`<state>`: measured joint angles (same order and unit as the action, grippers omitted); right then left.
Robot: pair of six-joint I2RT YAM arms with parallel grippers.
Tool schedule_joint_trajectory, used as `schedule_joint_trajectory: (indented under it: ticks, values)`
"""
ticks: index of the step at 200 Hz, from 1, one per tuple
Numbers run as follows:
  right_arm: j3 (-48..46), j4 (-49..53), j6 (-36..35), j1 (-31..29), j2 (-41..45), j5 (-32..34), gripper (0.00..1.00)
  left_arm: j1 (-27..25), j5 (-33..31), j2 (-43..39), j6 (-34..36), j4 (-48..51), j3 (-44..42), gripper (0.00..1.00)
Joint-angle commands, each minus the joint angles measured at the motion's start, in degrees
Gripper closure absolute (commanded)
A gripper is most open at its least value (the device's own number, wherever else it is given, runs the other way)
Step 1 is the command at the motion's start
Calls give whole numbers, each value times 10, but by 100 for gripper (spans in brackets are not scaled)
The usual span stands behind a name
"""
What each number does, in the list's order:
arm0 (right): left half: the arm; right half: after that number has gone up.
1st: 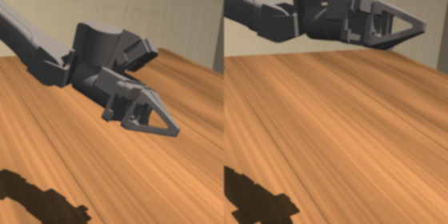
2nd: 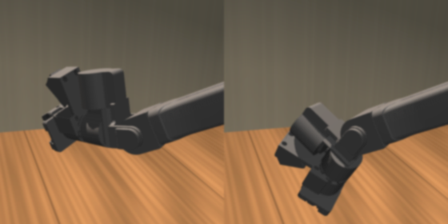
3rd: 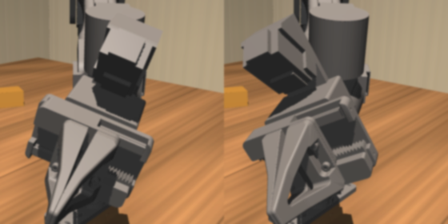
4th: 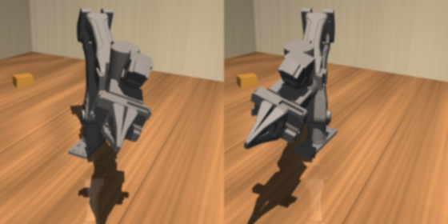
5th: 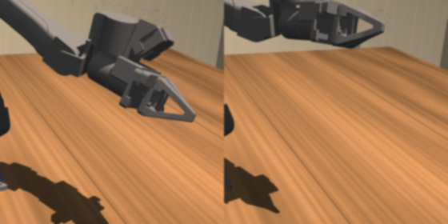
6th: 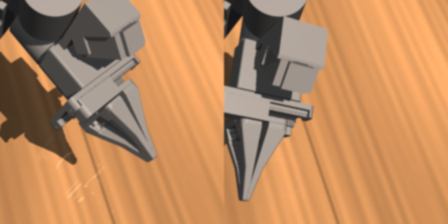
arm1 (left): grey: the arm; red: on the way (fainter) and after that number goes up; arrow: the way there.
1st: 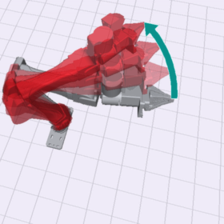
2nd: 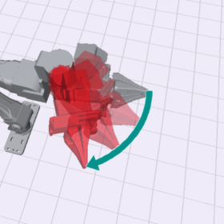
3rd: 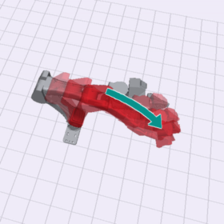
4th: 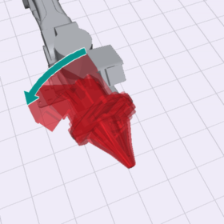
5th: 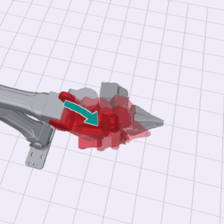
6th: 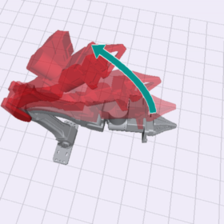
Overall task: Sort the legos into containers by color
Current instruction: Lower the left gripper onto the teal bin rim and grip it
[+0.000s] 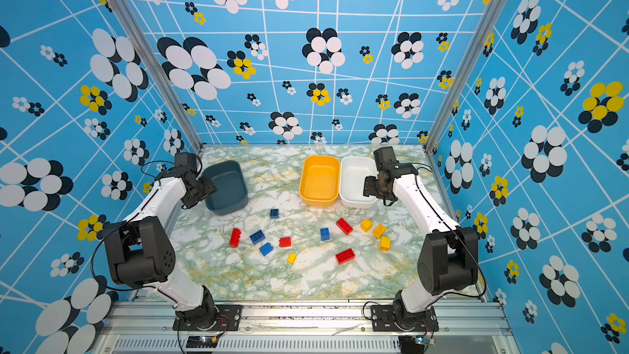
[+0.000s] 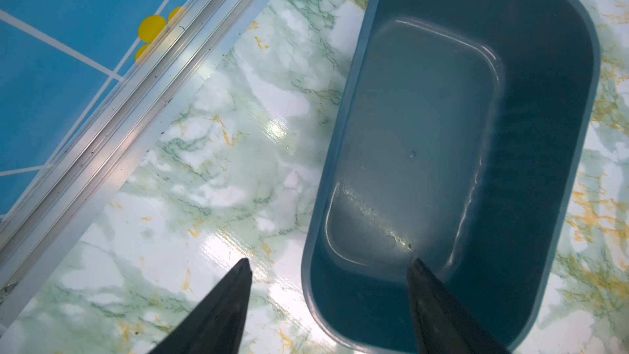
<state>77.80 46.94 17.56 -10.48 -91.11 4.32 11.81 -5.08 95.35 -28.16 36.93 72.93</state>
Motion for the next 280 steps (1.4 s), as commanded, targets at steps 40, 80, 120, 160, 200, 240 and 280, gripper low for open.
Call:
schedule_joint_trajectory:
  ticks: [40, 80, 120, 160, 200, 240, 280]
  values:
    - [11, 1, -4, -4, 17, -1, 27, 9, 24, 76, 39, -17, 28, 43]
    - [10, 2, -5, -4, 20, 3, 27, 1, 26, 97, 42, -18, 45, 68]
    - [9, 0, -5, -4, 20, 3, 27, -26, 21, 111, 57, -6, 71, 89]
    - [8, 0, -5, -4, 20, 2, 27, -74, 19, 144, 71, 4, 109, 100]
    - [1, -1, -4, -4, 23, 3, 27, -135, 17, 185, 94, 15, 163, 100]
    - [-6, 3, -4, -4, 34, 5, 26, -165, -10, 180, 92, 33, 185, 97]
    - [-12, -1, -7, -3, 39, 5, 25, -125, -19, 109, 50, -18, 113, 30]
